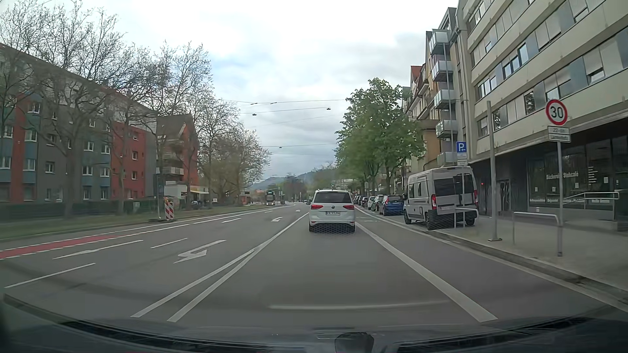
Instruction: Follow the waypoints while adhering to traffic rules and regulations
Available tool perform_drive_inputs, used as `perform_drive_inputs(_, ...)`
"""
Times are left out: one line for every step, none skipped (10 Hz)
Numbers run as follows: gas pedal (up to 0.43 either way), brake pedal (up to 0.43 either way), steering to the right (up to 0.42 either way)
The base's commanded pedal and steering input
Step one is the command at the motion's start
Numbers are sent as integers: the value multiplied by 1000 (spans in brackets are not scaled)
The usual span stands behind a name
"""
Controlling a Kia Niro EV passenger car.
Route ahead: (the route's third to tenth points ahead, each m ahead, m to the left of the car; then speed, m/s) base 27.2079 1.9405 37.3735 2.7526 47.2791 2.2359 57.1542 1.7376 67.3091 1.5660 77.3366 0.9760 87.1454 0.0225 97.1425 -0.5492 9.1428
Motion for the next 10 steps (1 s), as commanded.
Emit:
perform_drive_inputs(138, 0, -4)
perform_drive_inputs(138, 0, -4)
perform_drive_inputs(138, 0, -4)
perform_drive_inputs(138, 0, -4)
perform_drive_inputs(138, 0, -4)
perform_drive_inputs(138, 0, -4)
perform_drive_inputs(138, 0, -3)
perform_drive_inputs(138, 0, -2)
perform_drive_inputs(138, 0, -3)
perform_drive_inputs(138, 0, -2)
